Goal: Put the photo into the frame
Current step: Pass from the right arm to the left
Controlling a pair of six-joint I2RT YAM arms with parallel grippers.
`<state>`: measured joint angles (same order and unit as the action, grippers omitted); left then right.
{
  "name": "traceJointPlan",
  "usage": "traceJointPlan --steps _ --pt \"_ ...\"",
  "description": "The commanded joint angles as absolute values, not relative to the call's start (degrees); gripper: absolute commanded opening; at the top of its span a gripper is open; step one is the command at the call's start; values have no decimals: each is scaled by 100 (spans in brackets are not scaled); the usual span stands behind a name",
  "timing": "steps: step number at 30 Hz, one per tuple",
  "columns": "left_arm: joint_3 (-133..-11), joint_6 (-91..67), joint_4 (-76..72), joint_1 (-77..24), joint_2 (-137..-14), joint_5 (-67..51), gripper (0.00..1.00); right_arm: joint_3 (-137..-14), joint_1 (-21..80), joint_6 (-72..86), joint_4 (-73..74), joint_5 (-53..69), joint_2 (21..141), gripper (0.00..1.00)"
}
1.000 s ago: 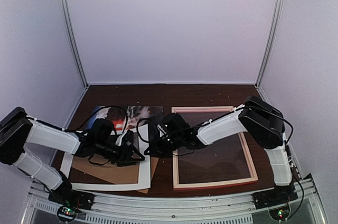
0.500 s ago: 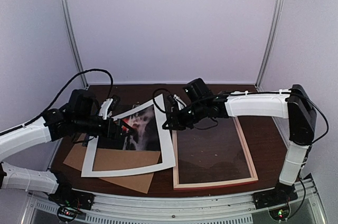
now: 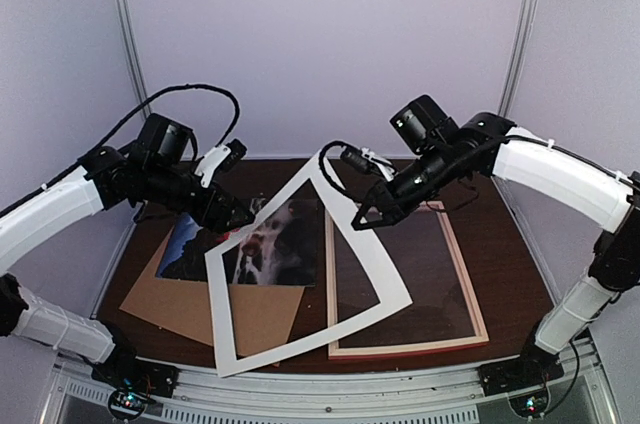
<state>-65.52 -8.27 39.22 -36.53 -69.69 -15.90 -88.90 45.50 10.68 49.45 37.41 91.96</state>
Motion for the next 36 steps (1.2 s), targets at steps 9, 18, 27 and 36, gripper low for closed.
traceJointPlan --steps 9,18,27,36 --pt "-8638 1221 5294 -3340 -8439 -3500 83 -9942 4521 -910 7320 3612 8308 0" --pt "-9136 1720 5442 -3340 -9055 -4710 84 -10171 4272 -1213 7640 3857 8174 0" --pt "-9500 2036 5427 -3340 -9606 -4760 85 -10278 4149 -1333 7794 4216 8227 0" --pt "-10156 2200 5564 -3340 -10166 -5108 81 -10353 4057 -1365 7857 4255 8213 0"
